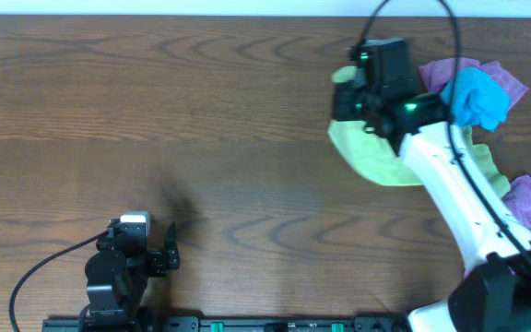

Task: Fold the cloth
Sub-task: 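Drag the green towel left toward the table center with the right gripper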

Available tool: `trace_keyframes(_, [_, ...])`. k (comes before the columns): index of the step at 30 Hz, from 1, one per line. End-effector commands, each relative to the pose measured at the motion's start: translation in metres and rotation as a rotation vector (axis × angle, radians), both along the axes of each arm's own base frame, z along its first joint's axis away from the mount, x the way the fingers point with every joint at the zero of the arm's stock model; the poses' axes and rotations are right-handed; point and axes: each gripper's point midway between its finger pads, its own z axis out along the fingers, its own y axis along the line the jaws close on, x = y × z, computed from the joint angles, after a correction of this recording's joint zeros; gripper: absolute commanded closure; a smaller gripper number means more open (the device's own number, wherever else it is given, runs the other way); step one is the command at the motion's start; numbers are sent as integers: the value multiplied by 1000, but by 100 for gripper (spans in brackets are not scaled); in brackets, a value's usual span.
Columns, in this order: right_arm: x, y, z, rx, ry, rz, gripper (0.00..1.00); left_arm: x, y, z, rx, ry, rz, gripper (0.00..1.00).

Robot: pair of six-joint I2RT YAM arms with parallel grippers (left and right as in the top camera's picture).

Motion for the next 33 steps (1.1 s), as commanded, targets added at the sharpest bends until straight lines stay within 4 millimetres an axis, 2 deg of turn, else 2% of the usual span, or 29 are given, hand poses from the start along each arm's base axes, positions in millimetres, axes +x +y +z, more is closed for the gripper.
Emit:
trace_keyframes(1, [-7, 53, -18, 40, 20, 177, 96, 0, 0, -2, 14, -1, -9, 5])
trace_keyframes(6, [-14, 122, -54, 87, 42, 338, 94, 0, 0, -2, 14, -1, -9, 5])
trace_keyframes(8, [-17, 140, -65, 72, 30, 391, 94, 0, 0, -2, 14, -1, -9, 5])
trace_keyframes(10, [-11, 142, -74, 10, 0, 371, 91, 0, 0, -2, 14, -1, -9, 5])
trace_keyframes(14, [12, 133, -72, -84, -99, 273, 84, 0, 0, -2, 14, -1, -9, 5])
trace_keyframes(15, [18, 132, -68, -88, -127, 257, 75, 0, 0, -2, 14, -1, -9, 5])
trace_keyframes(16, [23, 130, -63, -90, -155, 239, 55, 0, 0, -2, 14, -1, -9, 5])
trace_keyframes(19, [40, 121, -48, -108, -235, 171, 15, 0, 0, -2, 14, -1, -9, 5])
trace_keyframes(21, [45, 115, -43, -128, -250, 137, 4, 0, 0, -2, 14, -1, -9, 5])
trace_keyframes(26, [32, 92, -42, -157, -145, 73, 1, 0, 0, -2, 14, -1, -9, 5])
trace_keyframes(29, [13, 64, -43, -134, -16, -12, 1, 0, 0, -2, 14, -1, -9, 5])
trace_keyframes(33, [-15, 31, -38, -51, 149, -25, 1, 0, 0, -2, 14, -1, -9, 5])
